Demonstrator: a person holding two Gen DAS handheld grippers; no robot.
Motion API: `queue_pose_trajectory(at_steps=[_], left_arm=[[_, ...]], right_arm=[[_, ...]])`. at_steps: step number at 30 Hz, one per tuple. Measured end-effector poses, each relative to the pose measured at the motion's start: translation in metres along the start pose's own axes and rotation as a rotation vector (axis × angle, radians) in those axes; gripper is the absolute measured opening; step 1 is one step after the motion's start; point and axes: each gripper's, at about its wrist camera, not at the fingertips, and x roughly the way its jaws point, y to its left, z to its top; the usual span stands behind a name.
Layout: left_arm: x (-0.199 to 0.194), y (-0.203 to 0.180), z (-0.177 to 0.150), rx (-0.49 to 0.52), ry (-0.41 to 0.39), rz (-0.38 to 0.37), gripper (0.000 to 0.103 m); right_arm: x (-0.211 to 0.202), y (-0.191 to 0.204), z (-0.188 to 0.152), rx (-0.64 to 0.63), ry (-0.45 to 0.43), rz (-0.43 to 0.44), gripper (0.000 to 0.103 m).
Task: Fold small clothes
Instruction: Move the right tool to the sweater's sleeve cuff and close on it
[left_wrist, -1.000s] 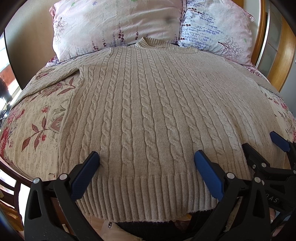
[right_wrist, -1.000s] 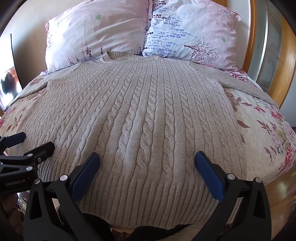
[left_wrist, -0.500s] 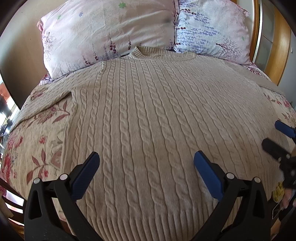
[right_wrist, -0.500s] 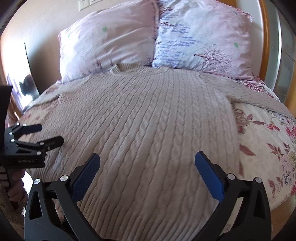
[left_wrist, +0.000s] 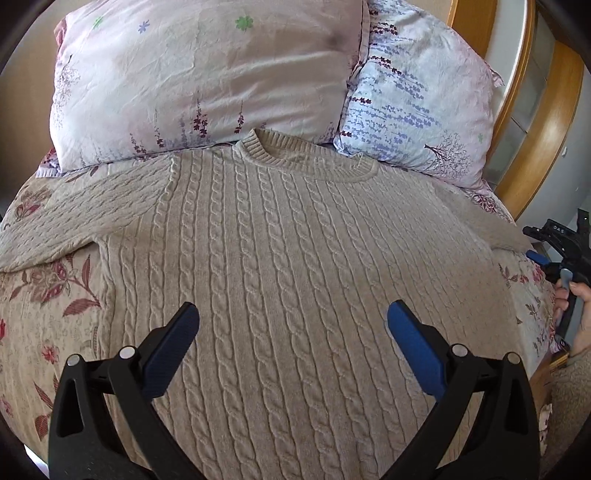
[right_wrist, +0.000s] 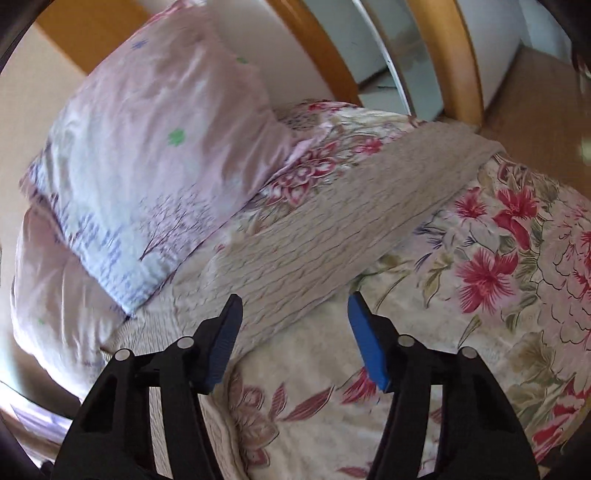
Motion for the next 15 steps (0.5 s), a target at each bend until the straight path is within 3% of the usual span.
queue_pose_trajectory(at_steps=[5, 8, 10, 15], left_arm=[[-0.015, -0.002, 0.023, 0.083, -0.132, 0.055, 0.101], [-0.013, -0.004, 0.034, 0.080, -0.192, 0.011, 0.101], [-0.005, -0.007, 0.039, 0.075, -0.182, -0.003, 0.101], [0.020, -0.009, 0.038, 0.087, -0.136, -0.037, 0.101]], right_arm=[[0.023, -0.037, 0.019, 0.171, 0.024, -0.032, 0.050], [0.029, -0.046, 0.023, 0.201, 0.004, -0.037, 0.043], [0.030, -0.049, 0.026, 0.211, -0.010, -0.036, 0.041], [0.035, -0.052, 0.029, 0.199, -0.037, -0.058, 0.026]])
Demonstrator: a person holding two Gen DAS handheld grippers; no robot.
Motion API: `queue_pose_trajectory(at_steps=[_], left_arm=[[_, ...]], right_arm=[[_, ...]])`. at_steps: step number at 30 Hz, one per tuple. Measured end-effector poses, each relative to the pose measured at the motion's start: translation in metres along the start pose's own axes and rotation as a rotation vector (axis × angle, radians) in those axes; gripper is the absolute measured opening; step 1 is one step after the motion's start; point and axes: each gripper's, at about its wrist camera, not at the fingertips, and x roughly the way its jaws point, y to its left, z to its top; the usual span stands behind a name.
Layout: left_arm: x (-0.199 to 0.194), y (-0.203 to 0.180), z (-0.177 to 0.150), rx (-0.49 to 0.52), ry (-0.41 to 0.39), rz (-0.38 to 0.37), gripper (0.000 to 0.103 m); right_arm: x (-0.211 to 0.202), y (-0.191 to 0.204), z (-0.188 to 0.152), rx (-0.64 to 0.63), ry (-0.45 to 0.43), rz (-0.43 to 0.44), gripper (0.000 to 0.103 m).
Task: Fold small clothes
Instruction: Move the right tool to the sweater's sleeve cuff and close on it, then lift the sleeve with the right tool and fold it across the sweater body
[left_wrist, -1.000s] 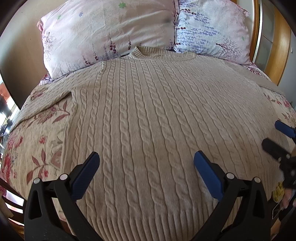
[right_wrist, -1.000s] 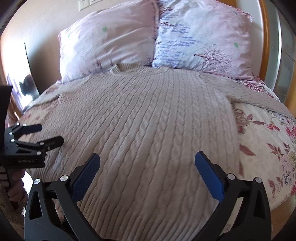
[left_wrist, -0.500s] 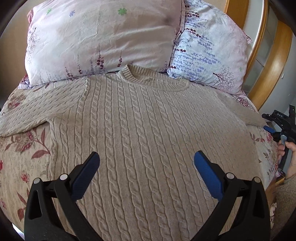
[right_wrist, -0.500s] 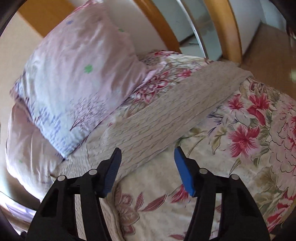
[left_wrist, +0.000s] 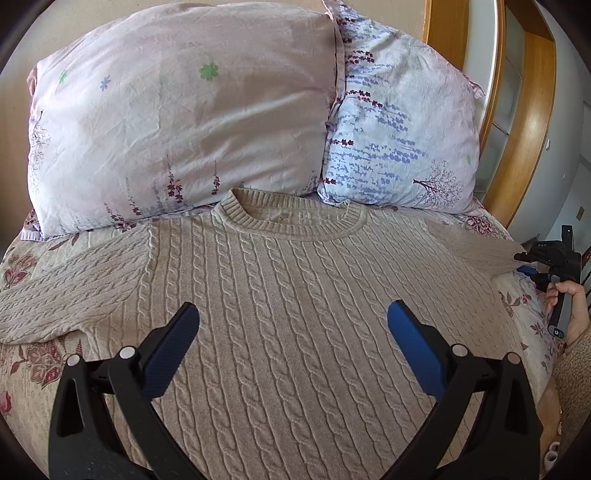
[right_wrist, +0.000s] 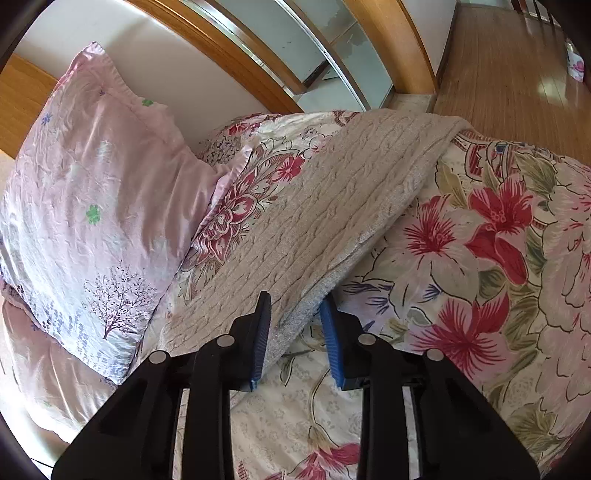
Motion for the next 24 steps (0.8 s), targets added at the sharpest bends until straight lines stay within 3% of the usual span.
queue_pose_trajectory(at_steps=[5, 11, 16, 19, 21, 24], left_arm=[[0.017, 0.006, -0.005, -0.002, -0.015, -0.001, 0.101], [0.021, 0.026, -0.005, -0.117, 0.051, -0.069, 0.101], [-0.002, 0.045, -0.002, -0.161, 0.020, -0.100, 0.101], [-0.012, 0.054, 0.002, -0.137, -0.006, -0.076, 0.101], [-0.013, 0.060, 0.003, -0.144, -0.013, -0.059, 0.101], [-0.008, 0.068, 0.001, -0.182, -0.016, -0.105, 0.101]], right_arm=[[0.002, 0.001, -0.002, -0.037, -0.036, -0.024, 0.014], [-0.019, 0.034, -0.007, -0.205, -0.147, -0.033, 0.010], [-0.048, 0.095, -0.032, -0.404, -0.206, 0.094, 0.010], [-0.052, 0.137, -0.068, -0.539, -0.162, 0.213, 0.010], [-0.043, 0.162, -0.101, -0.632, -0.081, 0.274, 0.010], [-0.015, 0.188, -0.154, -0.760, 0.065, 0.305, 0.010]])
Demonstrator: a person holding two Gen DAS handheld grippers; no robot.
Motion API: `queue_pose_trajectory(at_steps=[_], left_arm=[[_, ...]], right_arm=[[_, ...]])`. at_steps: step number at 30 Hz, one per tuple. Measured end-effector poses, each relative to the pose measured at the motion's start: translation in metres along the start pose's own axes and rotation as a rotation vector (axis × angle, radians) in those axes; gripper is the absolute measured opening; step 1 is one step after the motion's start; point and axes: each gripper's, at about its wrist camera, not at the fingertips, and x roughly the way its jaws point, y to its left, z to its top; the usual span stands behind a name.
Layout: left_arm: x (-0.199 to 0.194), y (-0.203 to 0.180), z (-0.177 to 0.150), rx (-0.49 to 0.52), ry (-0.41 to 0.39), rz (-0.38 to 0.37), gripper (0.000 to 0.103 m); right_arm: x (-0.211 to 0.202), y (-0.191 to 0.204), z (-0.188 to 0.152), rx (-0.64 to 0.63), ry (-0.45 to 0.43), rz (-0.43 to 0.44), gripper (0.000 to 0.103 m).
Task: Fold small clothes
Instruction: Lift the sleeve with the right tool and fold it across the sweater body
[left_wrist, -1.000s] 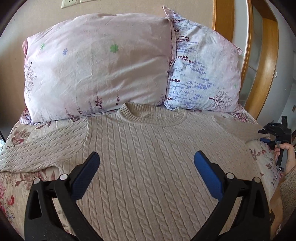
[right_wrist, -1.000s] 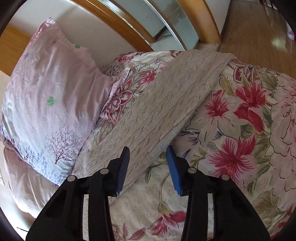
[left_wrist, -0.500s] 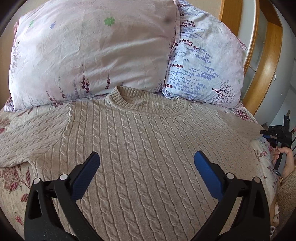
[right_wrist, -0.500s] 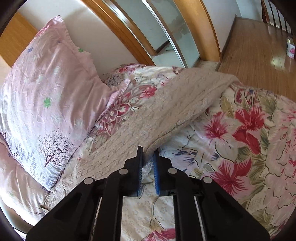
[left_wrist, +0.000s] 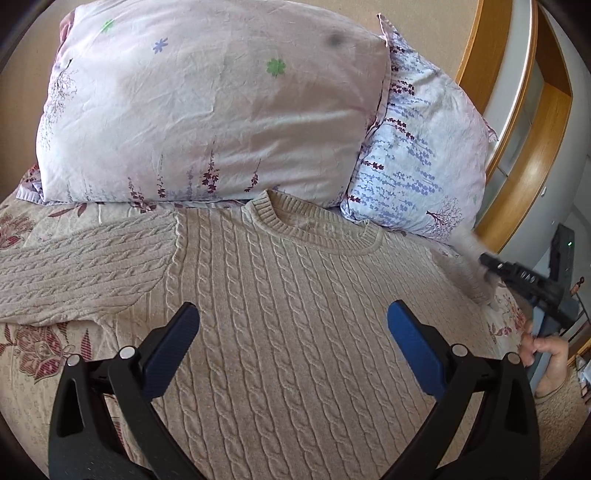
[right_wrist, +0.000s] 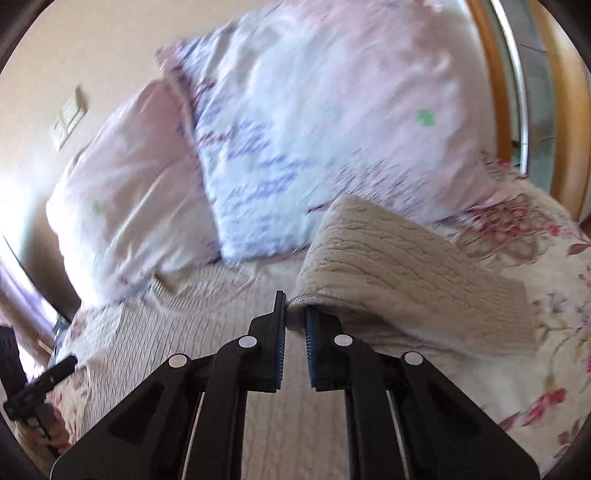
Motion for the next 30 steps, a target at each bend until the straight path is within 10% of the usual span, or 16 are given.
queue_pose_trajectory(at_steps=[6, 9, 12, 19, 25, 30], left_arm=[[0.016, 0.003, -0.007, -0.020, 0.032, -0.001, 0.101], [0.022, 0.003, -0.008, -0.025, 0.053, -0.068, 0.101], [0.030, 0.003, -0.009, -0.062, 0.085, -0.174, 0.101], [0.044, -0.001, -0.009, -0.095, 0.135, -0.214, 0.101], [0.043, 0.004, -0.010, -0.105, 0.147, -0.206, 0.101], [0.036, 0.022, -0.009, -0.130, 0.116, -0.197, 0.101]], right_arm=[[0.039, 0.029, -0.039, 0.002, 0.189, 0.042, 0.017], [0.025, 0.011, -0.034, 0.156, 0.185, 0.146, 0.053], [0.000, -0.009, -0.031, 0.287, 0.156, 0.182, 0.057], [-0.031, -0.101, -0.042, 0.726, 0.081, 0.094, 0.056], [-0.017, -0.138, -0.037, 0.844, 0.006, 0.020, 0.050], [-0.014, -0.130, -0.016, 0.688, -0.050, -0.148, 0.010]])
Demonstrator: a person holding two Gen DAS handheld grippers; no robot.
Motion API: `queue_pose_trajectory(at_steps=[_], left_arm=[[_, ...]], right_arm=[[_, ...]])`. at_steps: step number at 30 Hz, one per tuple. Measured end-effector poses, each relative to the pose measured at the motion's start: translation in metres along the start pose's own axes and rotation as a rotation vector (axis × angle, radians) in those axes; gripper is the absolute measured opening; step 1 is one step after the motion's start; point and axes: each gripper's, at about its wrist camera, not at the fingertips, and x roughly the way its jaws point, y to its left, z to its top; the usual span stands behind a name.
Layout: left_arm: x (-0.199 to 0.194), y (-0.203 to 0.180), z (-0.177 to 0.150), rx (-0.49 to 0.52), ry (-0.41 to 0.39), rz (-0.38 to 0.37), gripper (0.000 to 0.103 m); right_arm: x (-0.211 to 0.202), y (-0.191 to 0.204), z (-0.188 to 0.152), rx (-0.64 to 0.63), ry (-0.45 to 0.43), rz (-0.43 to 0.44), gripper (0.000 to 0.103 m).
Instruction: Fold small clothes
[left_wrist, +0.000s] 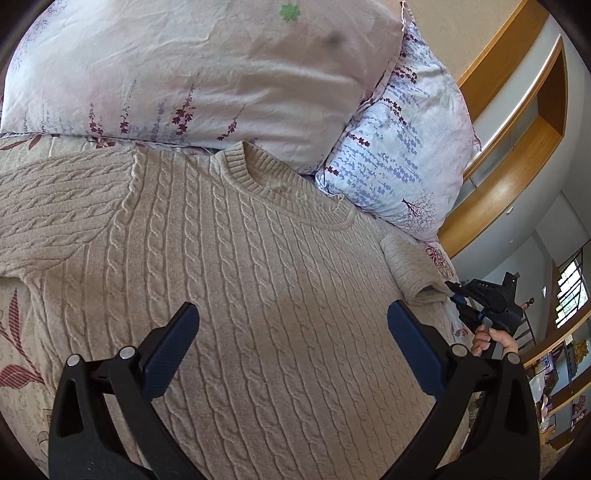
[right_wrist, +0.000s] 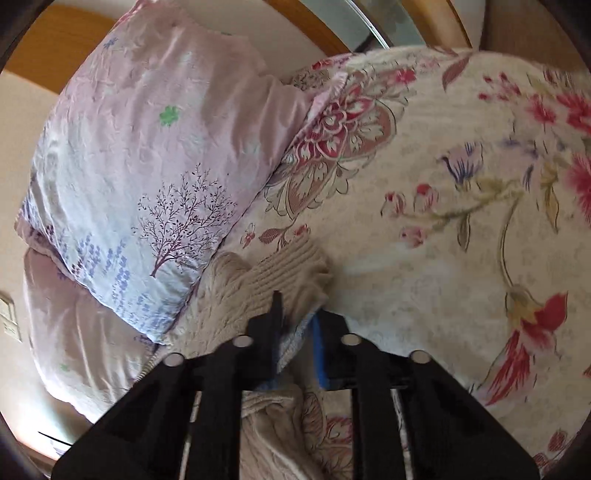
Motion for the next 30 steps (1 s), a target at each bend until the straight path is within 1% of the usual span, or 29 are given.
queue_pose_trajectory(at_steps=[3, 5, 7, 9, 11, 13, 14, 15, 16, 17, 18, 20, 21, 23, 26, 28, 30], left_arm=[[-0.005, 0.008, 0.003, -0.015, -0.021, 0.004, 0.101], [-0.007, 0.011, 0.004, -0.026, -0.031, 0.008, 0.101], [-0.009, 0.014, 0.006, -0.045, -0.040, -0.013, 0.101], [-0.011, 0.018, 0.007, -0.079, -0.049, -0.054, 0.101], [-0.012, 0.022, 0.008, -0.122, -0.054, -0.099, 0.101], [-0.011, 0.025, 0.009, -0.167, -0.050, -0.131, 0.100], [-0.010, 0.026, 0.010, -0.185, -0.044, -0.143, 0.099], [-0.008, 0.027, 0.010, -0.199, -0.035, -0.155, 0.098], [-0.007, 0.026, 0.010, -0.209, -0.026, -0.169, 0.096], [-0.005, 0.025, 0.010, -0.217, -0.016, -0.178, 0.095], [-0.002, 0.024, 0.010, -0.222, -0.005, -0.181, 0.094], [0.006, 0.020, 0.010, -0.221, 0.018, -0.178, 0.092], [0.010, 0.019, 0.010, -0.224, 0.031, -0.174, 0.091], [0.021, 0.015, 0.009, -0.235, 0.065, -0.183, 0.091], [0.038, 0.009, 0.007, -0.256, 0.114, -0.183, 0.090], [0.046, 0.005, 0.008, -0.276, 0.122, -0.196, 0.085], [0.055, 0.002, 0.013, -0.316, 0.125, -0.199, 0.084]], right_arm=[[-0.012, 0.024, -0.006, -0.085, -0.035, 0.066, 0.009], [-0.020, 0.053, -0.015, -0.161, -0.041, 0.150, 0.009], [-0.023, 0.086, -0.031, -0.234, -0.013, 0.243, 0.009], [-0.020, 0.122, -0.052, -0.314, 0.039, 0.330, 0.009], [-0.009, 0.153, -0.079, -0.387, 0.118, 0.398, 0.009], [0.012, 0.177, -0.113, -0.459, 0.257, 0.455, 0.010], [0.023, 0.185, -0.130, -0.490, 0.331, 0.462, 0.016], [0.033, 0.191, -0.146, -0.515, 0.397, 0.454, 0.033], [0.038, 0.193, -0.159, -0.530, 0.443, 0.442, 0.043], [0.040, 0.191, -0.165, -0.529, 0.467, 0.442, 0.057], [0.037, 0.187, -0.166, -0.515, 0.465, 0.454, 0.059], [0.029, 0.173, -0.156, -0.473, 0.438, 0.475, 0.066], [0.022, 0.162, -0.149, -0.444, 0.418, 0.476, 0.075], [0.007, 0.145, -0.132, -0.384, 0.367, 0.467, 0.086], [-0.013, 0.129, -0.112, -0.341, 0.296, 0.464, 0.086], [-0.025, 0.115, -0.100, -0.302, 0.252, 0.466, 0.086], [-0.030, 0.103, -0.092, -0.270, 0.227, 0.451, 0.086]])
